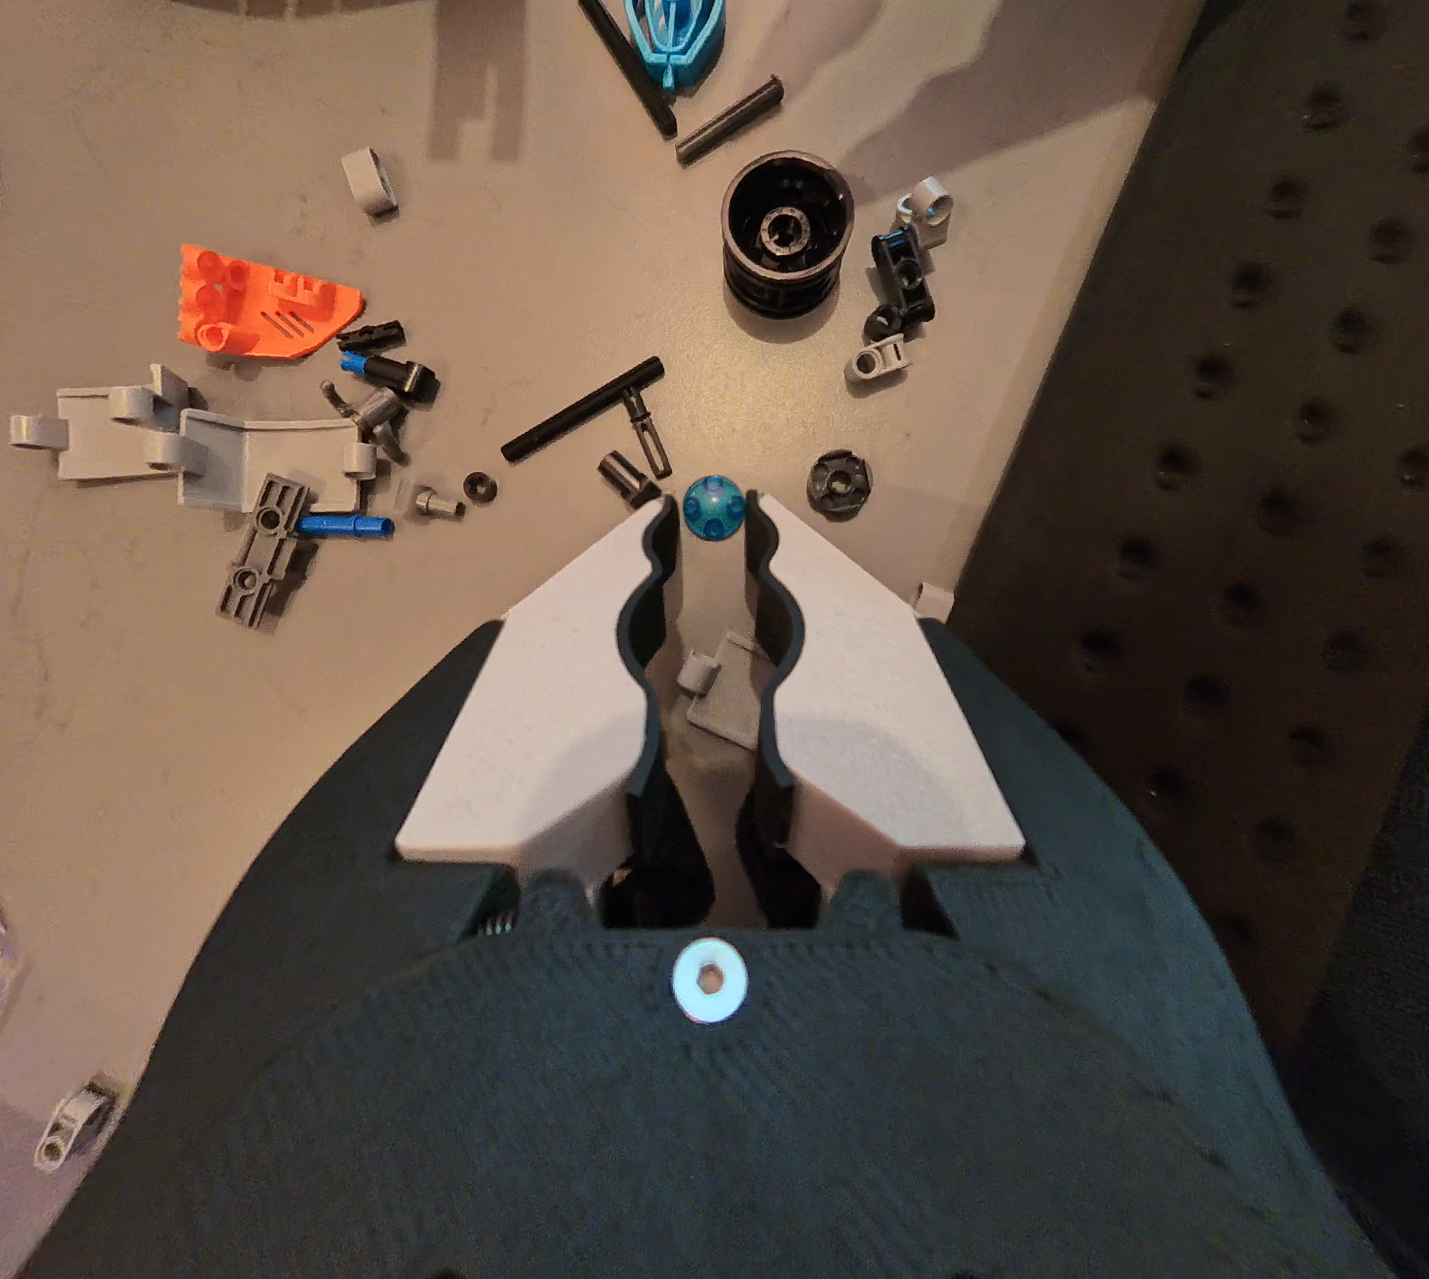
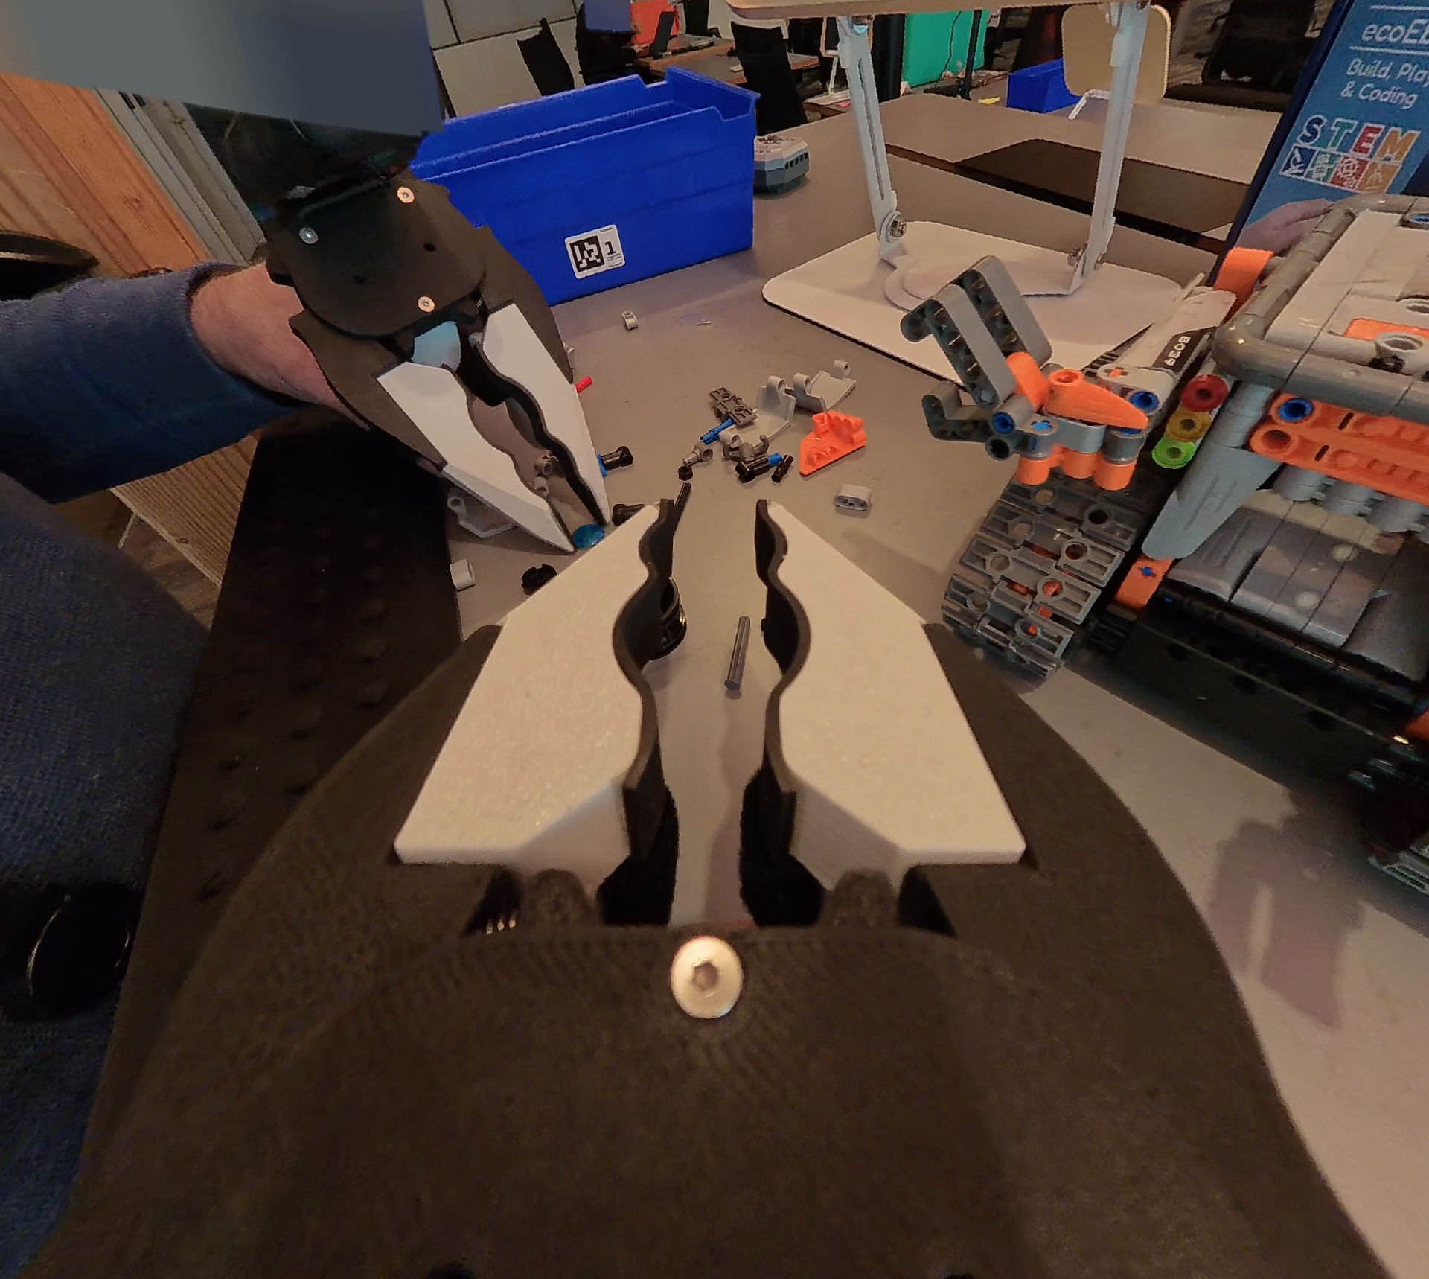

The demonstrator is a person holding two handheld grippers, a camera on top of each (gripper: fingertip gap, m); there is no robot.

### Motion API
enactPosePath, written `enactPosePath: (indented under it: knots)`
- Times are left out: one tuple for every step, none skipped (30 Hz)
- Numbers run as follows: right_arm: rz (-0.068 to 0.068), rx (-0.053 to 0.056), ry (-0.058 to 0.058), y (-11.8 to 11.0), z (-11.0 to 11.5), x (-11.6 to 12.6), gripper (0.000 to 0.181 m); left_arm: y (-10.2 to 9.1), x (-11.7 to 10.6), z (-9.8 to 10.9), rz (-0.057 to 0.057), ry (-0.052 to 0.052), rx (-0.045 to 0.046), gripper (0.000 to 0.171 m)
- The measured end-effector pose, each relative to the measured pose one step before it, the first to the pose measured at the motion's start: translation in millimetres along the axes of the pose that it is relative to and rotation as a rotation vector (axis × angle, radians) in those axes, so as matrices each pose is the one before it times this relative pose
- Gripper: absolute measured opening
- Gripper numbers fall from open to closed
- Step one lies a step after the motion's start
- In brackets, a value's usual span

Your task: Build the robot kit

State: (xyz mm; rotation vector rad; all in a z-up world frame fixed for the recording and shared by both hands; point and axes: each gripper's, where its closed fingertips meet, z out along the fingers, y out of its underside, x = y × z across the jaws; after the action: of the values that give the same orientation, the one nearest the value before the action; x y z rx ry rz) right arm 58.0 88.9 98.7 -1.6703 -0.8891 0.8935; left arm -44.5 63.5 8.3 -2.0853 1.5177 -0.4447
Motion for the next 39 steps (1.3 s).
enactPosePath:
  knots:
    - [-0.0006, 0.0002, 0.0000, -0.12, -0.01, 0.03, 0.018, -0.83, -0.33, 0.52, -0.0064, 0.0010, 0.00364, 0.013]
    - [-0.0017, -0.0004, -0.0005, -0.12, 0.02, -0.24, 0.018, -0.33, 0.15, 0.29, -0.0006, 0.0030, 0.00282, 0.013]
    - [-0.0029, -0.0009, 0.0002, 0.02, 0.18, -0.15, 0.018, -0.13, 0.23, 0.10, 0.0025, 0.0006, 0.00313, 0.013]
    - [-0.0036, -0.0021, -0.0001, 0.21, 0.19, -0.40, 0.018, 0.16, -0.20, -0.31, -0.0034, -0.0006, 0.00268, 0.013]
    - [-0.0051, -0.0044, -0.0023, 0.56, 0.45, -0.90, 0.018, -0.61, -1.14, -1.14, -0.0032, -0.0058, 0.01069, 0.013]
    - [-0.0094, -0.0053, -0.0032, 0.61, 0.68, -1.45, 0.018, -1.28, -0.05, -2.26, -0.0106, 0.0046, 0.01741, 0.013]
    - [-0.0119, -0.0066, -0.0003, 0.72, 0.95, -1.26, 0.018, -1.01, 1.48, -2.59, -0.0144, 0.0152, 0.01462, 0.013]
    - [-0.0105, -0.0081, 0.0005, 1.03, 1.01, -0.95, 0.018, -1.12, 1.45, -2.78, -0.0099, 0.0113, 0.01322, 0.013]
    - [-0.0062, -0.0086, -0.0020, 1.26, 1.21, -1.00, 0.018, -2.45, 2.92, -2.83, 0.0002, 0.0129, 0.01780, 0.013]
    - [-0.0034, -0.0071, -0.0030, 1.14, 1.12, -0.88, 0.019, -2.94, 5.29, -2.26, 0.0121, 0.0214, 0.01773, 0.013]
    - [-0.0038, -0.0040, -0.0027, 0.42, 0.89, -0.90, 0.019, -1.65, 3.38, -1.01, 0.0090, 0.0059, 0.00622, 0.013]
    - [-0.0045, -0.0016, -0.0042, 0.09, 0.66, -1.20, 0.019, -0.14, 2.98, 0.54, 0.0089, 0.0043, -0.00528, 0.013]
    - [-0.0044, -0.0017, -0.0039, 0.07, 0.41, -1.17, 0.018, 0.03, 4.22, 1.51, 0.0149, 0.0107, -0.00597, 0.013]
    - [-0.0034, -0.0031, -0.0013, 0.41, 0.40, -0.55, 0.018, -1.23, 2.57, 1.48, 0.0140, 0.0008, -0.00029, 0.013]
    - [-0.0023, -0.0030, 0.0008, 0.53, 0.21, -0.10, 0.018, -1.72, 1.97, 1.25, 0.0074, -0.0008, 0.00350, 0.013]
    - [-0.0018, -0.0009, 0.0008, 0.16, -0.09, -0.07, 0.018, -0.58, 3.16, 1.47, 0.0046, 0.0106, -0.00219, 0.013]
    - [-0.0009, 0.0016, 0.0006, -0.20, -0.30, 0.00, 0.018, 0.64, 0.77, 1.39, 0.0034, -0.0010, -0.00876, 0.013]
    - [0.0001, 0.0028, 0.0008, -0.39, -0.46, -0.05, 0.018, 1.41, -0.95, 1.06, 0.0052, -0.0109, -0.01104, 0.013]
    - [0.0002, 0.0023, 0.0012, -0.33, -0.49, -0.01, 0.018, 1.22, 0.53, 0.85, 0.0070, -0.0012, -0.00930, 0.013]
    - [-0.0003, 0.0014, 0.0015, -0.15, -0.40, 0.12, 0.018, 0.11, 1.03, 0.49, 0.0031, 0.0037, -0.00136, 0.013]
    - [-0.0002, 0.0007, 0.0008, -0.09, -0.32, 0.06, 0.018, -0.19, 0.77, 0.40, -0.0019, 0.0032, 0.00024, 0.013]
    - [-0.0005, 0.0009, 0.0005, -0.12, -0.26, -0.08, 0.018, 0.54, 0.64, 0.50, 0.0003, 0.0032, -0.00365, 0.013]
    - [-0.0009, 0.0011, 0.0002, -0.27, -0.23, -0.02, 0.018, 0.73, 0.06, 0.30, 0.0041, -0.0013, -0.00567, 0.013]
    - [-0.0006, 0.0011, -0.0001, -0.19, -0.12, -0.12, 0.018, 0.43, 0.28, 0.24, 0.0043, -0.0019, -0.00460, 0.013]
    - [-0.0007, 0.0009, -0.0007, -0.28, -0.12, -0.10, 0.018, 0.54, 0.14, 0.42, 0.0008, -0.0012, -0.00518, 0.013]
    - [-0.0010, 0.0005, -0.0005, -0.14, -0.07, -0.19, 0.018, 0.63, 0.40, 0.46, 0.0004, 0.0007, -0.00481, 0.013]
    - [-0.0010, 0.0005, -0.0005, -0.13, -0.07, -0.18, 0.018, -0.05, 1.00, 0.41, 0.0021, 0.0041, 0.00016, 0.013]
    - [-0.0006, 0.0006, -0.0003, -0.13, -0.12, -0.06, 0.018, -0.13, 1.11, 0.72, 0.0003, 0.0043, 0.00040, 0.013]
    - [-0.0003, 0.0005, -0.0004, 0.00, -0.18, -0.04, 0.018, 0.55, -0.39, 0.74, -0.0007, -0.0034, -0.00377, 0.013]
    - [-0.0003, 0.0007, 0.0001, -0.16, -0.10, -0.01, 0.018, 0.57, -0.31, 0.57, 0.0025, -0.0039, -0.00336, 0.013]
    - [-0.0001, 0.0010, 0.0004, -0.15, -0.26, 0.09, 0.018, 0.20, 0.81, 0.43, 0.0021, 0.0039, -0.00202, 0.013]
    - [-0.0001, 0.0010, 0.0000, -0.18, -0.17, -0.01, 0.018, -0.11, 0.30, 0.21, -0.0010, 0.0013, 0.00011, 0.013]
    - [-0.0002, 0.0007, 0.0000, -0.11, -0.28, 0.04, 0.018, 0.07, -0.40, -0.03, -0.0028, -0.0006, -0.00053, 0.013]
    - [-0.0003, 0.0004, -0.0005, 0.07, -0.82, 0.01, 0.018, 0.49, -0.29, -0.29, -0.0006, 0.0010, 0.00093, 0.013]
    - [-0.0005, 0.0005, 0.0000, -0.01, -0.18, 0.03, 0.017, 0.02, -0.05, -0.04, -0.0004, 0.0011, 0.00074, 0.013]
    - [-0.0006, 0.0004, -0.0001, -0.10, -0.16, -0.12, 0.017, -0.06, -0.99, 0.05, -0.0002, -0.0051, 0.00008, 0.013]
    - [-0.0005, 0.0008, 0.0002, -0.16, -0.13, -0.08, 0.017, 0.17, -0.66, -0.09, 0.0026, -0.0041, -0.00108, 0.013]
    - [-0.0004, 0.0015, 0.0006, -0.34, -0.17, 0.10, 0.017, 0.17, 0.20, -0.33, 0.0001, 0.0017, -0.00155, 0.013]
    - [-0.0003, 0.0021, 0.0006, -0.37, -0.34, 0.09, 0.017, -0.11, -0.24, -0.18, 0.0000, -0.0008, 0.00035, 0.013]
